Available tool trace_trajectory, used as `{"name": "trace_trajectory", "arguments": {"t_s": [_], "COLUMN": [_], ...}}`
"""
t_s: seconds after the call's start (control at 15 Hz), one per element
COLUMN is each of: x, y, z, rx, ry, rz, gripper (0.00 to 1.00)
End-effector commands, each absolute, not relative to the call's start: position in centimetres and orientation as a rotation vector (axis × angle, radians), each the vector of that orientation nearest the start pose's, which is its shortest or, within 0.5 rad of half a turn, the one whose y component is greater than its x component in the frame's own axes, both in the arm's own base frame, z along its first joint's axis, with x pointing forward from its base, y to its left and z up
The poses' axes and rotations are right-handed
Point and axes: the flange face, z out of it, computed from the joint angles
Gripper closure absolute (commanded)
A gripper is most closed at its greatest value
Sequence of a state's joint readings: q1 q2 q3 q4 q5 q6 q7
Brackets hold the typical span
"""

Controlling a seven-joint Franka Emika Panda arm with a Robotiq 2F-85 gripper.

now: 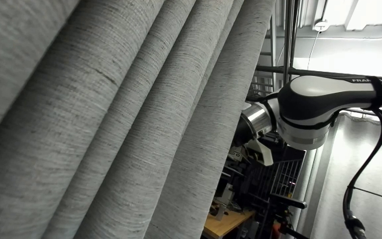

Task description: Pull the curtain to the right

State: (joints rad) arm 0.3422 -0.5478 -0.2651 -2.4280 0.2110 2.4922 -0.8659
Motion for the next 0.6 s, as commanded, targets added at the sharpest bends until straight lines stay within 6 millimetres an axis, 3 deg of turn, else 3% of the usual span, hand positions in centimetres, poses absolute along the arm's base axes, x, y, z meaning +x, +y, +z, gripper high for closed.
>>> {"name": "trace_trajectory", "arguments": {"t_s": [0.0, 0.2, 0.53], "x": [41.9, 41.3, 41.1], "y": [1.5, 1.3, 0.5], "z": [55.7, 55.6, 56.9], "rx": [-2.622, -2.583, -2.510], "ry": [-1.221, -1.244, -1.167], "rz": [-0.949, -0.953, -1.109], "gripper": [0.00, 0.00, 0.00]}}
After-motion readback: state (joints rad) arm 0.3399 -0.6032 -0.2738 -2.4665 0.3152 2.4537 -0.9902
